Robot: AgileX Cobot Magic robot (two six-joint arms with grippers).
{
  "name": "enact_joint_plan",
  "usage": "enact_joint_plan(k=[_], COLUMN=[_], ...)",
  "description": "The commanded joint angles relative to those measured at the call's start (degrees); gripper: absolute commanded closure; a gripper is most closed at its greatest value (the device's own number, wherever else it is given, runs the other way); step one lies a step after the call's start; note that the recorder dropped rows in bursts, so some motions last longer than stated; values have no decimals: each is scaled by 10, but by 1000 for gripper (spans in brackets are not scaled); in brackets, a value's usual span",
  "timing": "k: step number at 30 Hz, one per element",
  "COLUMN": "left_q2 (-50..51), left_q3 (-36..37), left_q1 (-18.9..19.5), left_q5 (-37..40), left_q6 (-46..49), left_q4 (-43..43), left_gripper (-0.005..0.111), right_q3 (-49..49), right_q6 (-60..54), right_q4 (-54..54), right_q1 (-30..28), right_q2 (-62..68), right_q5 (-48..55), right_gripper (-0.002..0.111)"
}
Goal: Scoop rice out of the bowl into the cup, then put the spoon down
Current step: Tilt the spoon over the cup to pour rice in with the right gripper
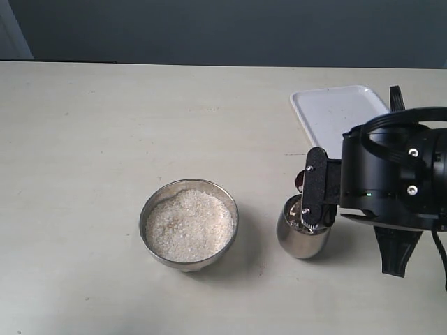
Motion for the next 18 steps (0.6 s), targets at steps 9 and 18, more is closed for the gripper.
enact_joint_plan(k=[9, 18], left_q2=[-3, -3], left_q3=[-3, -3], left_q1=[0, 0], left_q5=[-4, -4], left_q6=[-5, -5], left_q4=[0, 0], left_gripper=[106, 106], right_q3=[1, 1], right_q6=[14, 14], right_q4=[-19, -23], right_q1=[1, 1], right_q2=[-2, -2], right_q5=[-1, -1], right_gripper=[109, 109])
